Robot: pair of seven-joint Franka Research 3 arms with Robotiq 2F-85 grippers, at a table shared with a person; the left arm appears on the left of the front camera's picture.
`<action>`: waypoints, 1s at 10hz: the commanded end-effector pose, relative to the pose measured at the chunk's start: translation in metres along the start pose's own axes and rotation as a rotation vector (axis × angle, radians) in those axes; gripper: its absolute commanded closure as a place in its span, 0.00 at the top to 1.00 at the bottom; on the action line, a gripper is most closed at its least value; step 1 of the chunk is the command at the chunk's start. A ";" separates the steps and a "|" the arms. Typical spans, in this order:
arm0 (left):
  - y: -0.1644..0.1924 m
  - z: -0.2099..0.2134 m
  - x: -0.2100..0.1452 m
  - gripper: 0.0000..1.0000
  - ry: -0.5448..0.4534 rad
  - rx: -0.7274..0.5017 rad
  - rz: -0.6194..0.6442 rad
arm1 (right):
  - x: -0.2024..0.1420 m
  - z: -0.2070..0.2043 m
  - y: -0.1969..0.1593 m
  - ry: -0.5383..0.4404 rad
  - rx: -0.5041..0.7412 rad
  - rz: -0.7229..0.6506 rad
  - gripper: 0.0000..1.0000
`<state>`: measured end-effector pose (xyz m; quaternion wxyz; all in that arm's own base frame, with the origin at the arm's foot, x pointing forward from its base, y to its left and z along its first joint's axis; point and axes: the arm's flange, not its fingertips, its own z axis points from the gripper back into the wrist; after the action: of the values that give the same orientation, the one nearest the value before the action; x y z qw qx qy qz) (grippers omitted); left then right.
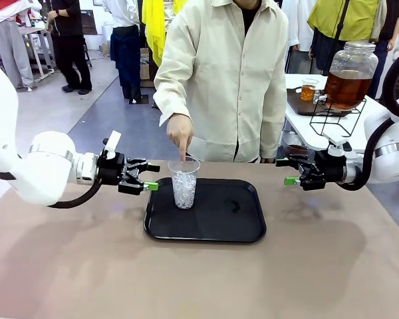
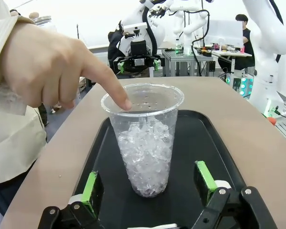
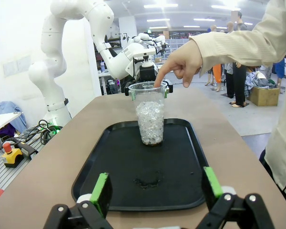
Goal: Pour the drink into the iced cup.
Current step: Pick up the iced cup indicated by the human and present it to them.
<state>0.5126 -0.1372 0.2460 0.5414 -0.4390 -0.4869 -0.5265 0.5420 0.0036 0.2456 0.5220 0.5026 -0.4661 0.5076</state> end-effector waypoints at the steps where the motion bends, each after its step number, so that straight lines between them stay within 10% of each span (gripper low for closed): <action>1: 0.001 0.005 0.011 1.00 -0.021 0.011 0.021 | 0.003 -0.002 0.000 0.003 0.002 -0.005 1.00; 10: 0.012 -0.031 -0.010 1.00 0.013 -0.026 0.010 | 0.003 -0.002 0.000 0.003 0.002 -0.005 1.00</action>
<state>0.5202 -0.1602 0.2327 0.5376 -0.4473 -0.4733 -0.5356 0.5420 0.0036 0.2456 0.5220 0.5026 -0.4661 0.5076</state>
